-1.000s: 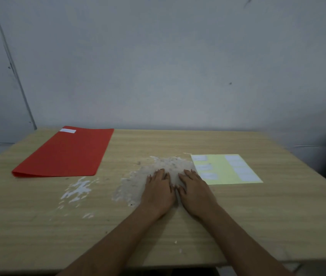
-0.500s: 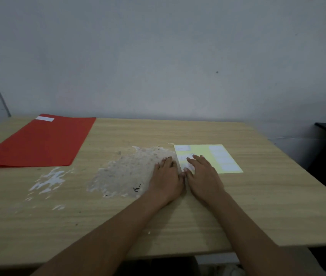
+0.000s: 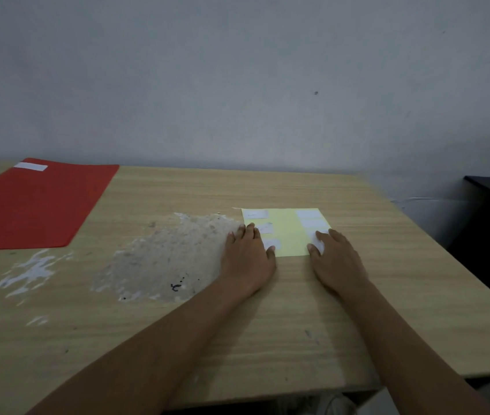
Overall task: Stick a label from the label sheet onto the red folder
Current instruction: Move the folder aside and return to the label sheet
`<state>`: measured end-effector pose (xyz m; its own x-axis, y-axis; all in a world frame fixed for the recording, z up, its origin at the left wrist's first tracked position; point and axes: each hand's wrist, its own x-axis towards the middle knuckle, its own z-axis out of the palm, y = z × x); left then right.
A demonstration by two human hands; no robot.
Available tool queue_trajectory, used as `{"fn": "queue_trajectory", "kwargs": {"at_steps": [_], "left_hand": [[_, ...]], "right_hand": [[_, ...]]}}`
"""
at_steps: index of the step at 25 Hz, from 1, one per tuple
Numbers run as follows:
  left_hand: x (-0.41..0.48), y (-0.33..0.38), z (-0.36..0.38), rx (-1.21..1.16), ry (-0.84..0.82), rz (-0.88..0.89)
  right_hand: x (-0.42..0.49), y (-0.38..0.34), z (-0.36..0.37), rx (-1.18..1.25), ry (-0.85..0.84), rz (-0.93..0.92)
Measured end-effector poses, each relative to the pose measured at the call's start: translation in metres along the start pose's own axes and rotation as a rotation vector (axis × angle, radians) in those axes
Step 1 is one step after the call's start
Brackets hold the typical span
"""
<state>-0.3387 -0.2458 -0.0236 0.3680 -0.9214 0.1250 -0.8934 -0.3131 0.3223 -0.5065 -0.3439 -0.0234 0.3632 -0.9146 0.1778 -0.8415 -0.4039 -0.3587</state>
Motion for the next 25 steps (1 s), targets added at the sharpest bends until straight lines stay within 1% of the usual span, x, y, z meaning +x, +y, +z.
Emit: {"fn": "queue_trajectory", "kwargs": {"at_steps": [5, 12, 20, 25], "left_hand": [[0.030, -0.017, -0.001, 0.028, -0.023, -0.020], [0.102, -0.058, -0.006, 0.082, -0.005, -0.011], [0.179, -0.078, -0.011, 0.074, -0.075, -0.028], [0.202, -0.082, -0.005, 0.068, -0.048, -0.032]], "right_hand": [[0.028, -0.014, 0.015, -0.025, -0.046, -0.042], [0.091, -0.045, 0.039, -0.041, -0.033, -0.049], [0.160, -0.059, 0.057, -0.033, -0.019, -0.004], [0.180, -0.059, 0.061, -0.036, -0.015, -0.009]]}}
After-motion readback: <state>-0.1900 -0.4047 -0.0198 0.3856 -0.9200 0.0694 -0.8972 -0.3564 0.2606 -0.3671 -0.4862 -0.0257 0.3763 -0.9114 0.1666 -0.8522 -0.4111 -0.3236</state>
